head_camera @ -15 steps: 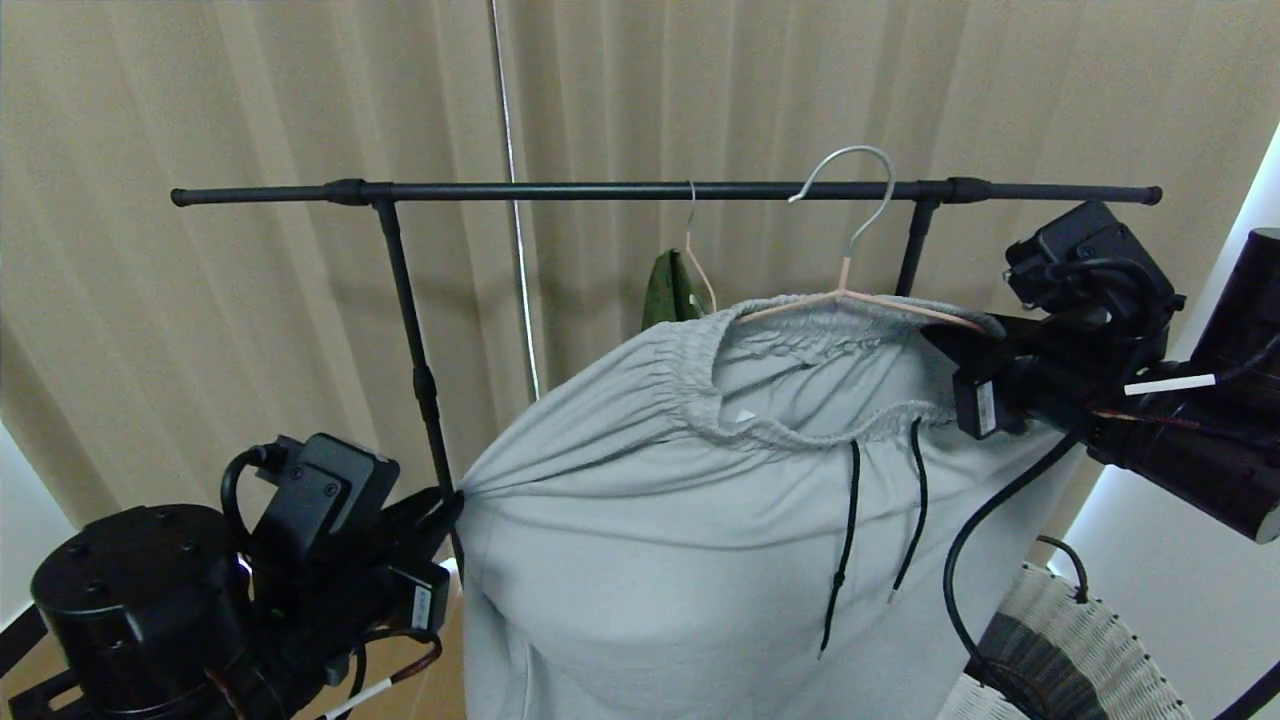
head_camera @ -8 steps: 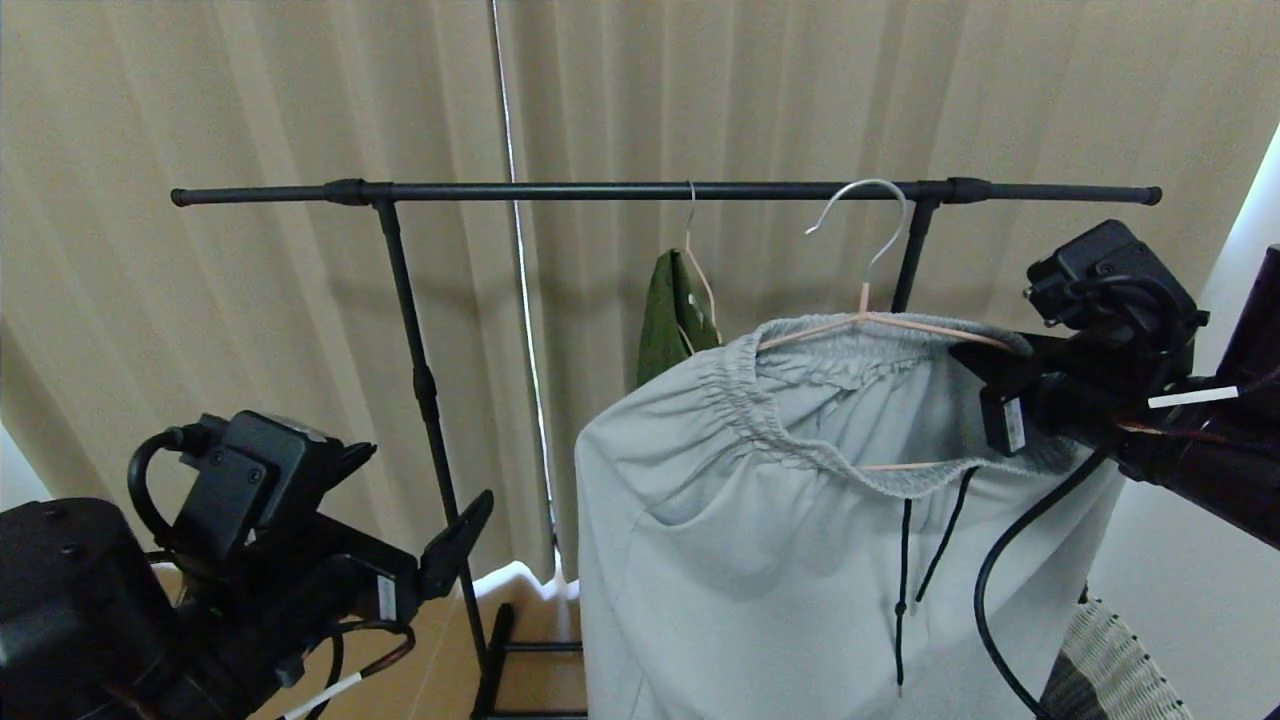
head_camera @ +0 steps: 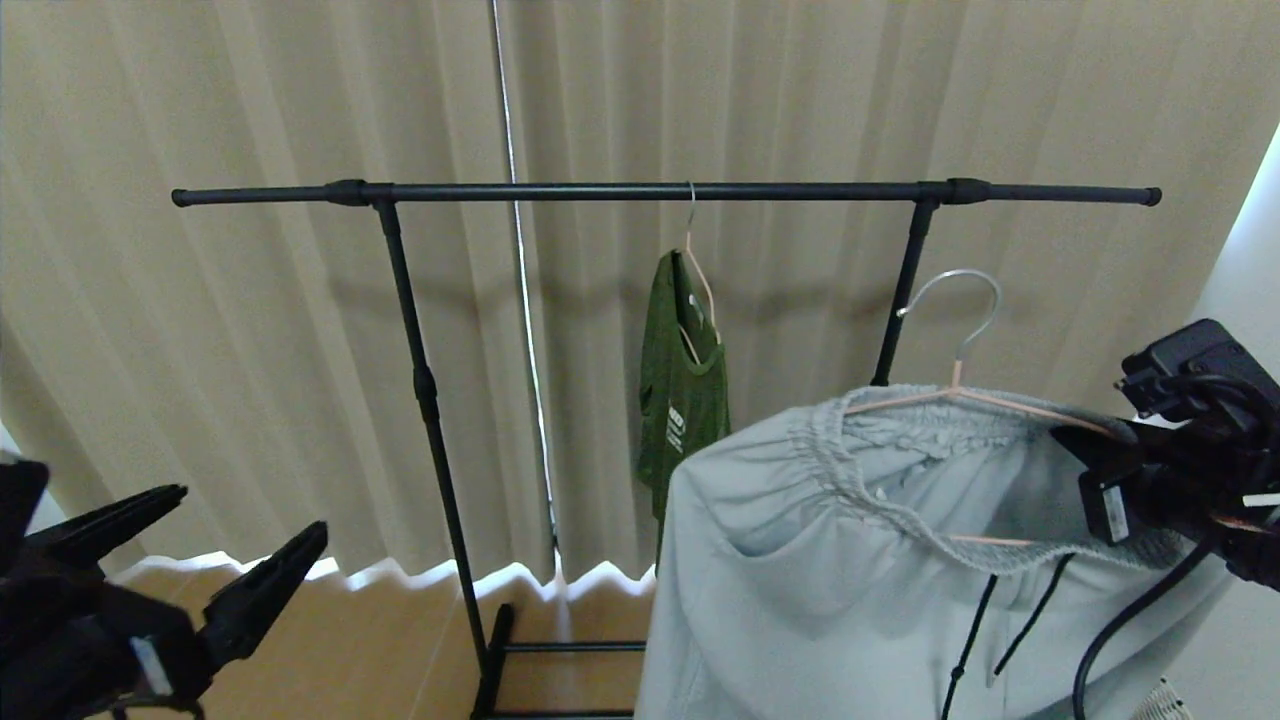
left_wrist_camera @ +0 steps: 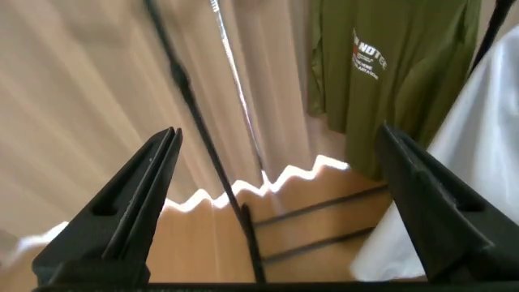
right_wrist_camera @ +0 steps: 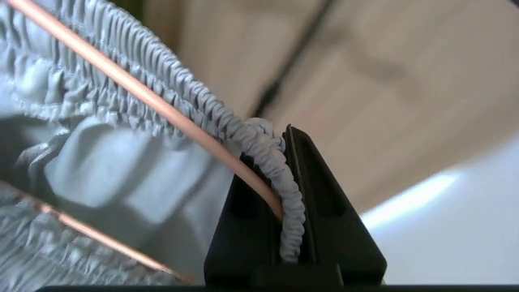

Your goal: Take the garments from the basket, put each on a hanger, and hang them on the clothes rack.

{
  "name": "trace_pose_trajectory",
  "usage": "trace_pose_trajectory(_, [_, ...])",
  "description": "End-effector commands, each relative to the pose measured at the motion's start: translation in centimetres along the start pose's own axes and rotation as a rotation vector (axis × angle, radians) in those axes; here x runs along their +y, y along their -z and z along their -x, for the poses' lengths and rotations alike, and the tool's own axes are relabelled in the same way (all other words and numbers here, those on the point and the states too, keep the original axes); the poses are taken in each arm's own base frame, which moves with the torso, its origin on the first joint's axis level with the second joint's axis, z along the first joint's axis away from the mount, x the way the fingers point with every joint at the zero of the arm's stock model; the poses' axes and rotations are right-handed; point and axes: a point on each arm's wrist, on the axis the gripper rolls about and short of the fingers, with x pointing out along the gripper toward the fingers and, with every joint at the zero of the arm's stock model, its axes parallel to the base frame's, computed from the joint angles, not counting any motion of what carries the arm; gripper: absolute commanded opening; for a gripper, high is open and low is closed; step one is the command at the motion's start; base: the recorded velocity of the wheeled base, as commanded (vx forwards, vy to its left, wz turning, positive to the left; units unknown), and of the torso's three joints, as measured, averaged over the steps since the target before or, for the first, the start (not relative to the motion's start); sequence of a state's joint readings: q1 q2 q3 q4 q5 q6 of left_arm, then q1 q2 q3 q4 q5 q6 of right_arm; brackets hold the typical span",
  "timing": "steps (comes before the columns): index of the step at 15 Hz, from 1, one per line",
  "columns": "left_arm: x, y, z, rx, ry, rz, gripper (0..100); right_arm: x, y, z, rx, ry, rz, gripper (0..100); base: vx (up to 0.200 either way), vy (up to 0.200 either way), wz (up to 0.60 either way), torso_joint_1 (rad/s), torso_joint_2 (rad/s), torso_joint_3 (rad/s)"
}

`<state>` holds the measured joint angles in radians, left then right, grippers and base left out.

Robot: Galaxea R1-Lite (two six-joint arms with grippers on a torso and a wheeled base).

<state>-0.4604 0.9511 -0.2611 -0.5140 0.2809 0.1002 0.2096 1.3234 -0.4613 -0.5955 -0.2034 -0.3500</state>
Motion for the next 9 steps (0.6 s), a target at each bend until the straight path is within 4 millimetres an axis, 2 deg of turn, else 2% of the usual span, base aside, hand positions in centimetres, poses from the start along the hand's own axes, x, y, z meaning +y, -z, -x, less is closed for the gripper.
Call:
trace_pose_trajectory(1, [1.3, 0.1, 4.5, -0.076, 0.048, 0.075, 100, -1.6, 2.2, 2.0, 0.056, 0.098, -0.041, 0, 0.000, 0.000, 0.00, 0.000, 0.00, 0.000])
trace_pose_trajectory(4, [1.2, 0.6, 4.5, -0.059, 0.070, 0.067, 100, -2.8, 2.8, 3.1, 0.093, 0.167, -0.087, 0, 0.000, 0.000, 0.00, 0.000, 0.00, 0.000])
trace_pose_trajectory(7, [1.2, 0.4, 4.6, -0.071, 0.067, 0.078, 100, -3.9, 2.5, 4.7, 0.086, 0.274, -0.107, 0, 0.000, 0.000, 0.00, 0.000, 0.00, 0.000])
trace_pose_trajectory(9, [1.4, 0.4, 4.6, -0.070, 0.035, 0.115, 100, -4.3, 3.6, 6.1, 0.095, 0.332, -0.131, 0, 0.000, 0.000, 0.00, 0.000, 0.00, 0.000])
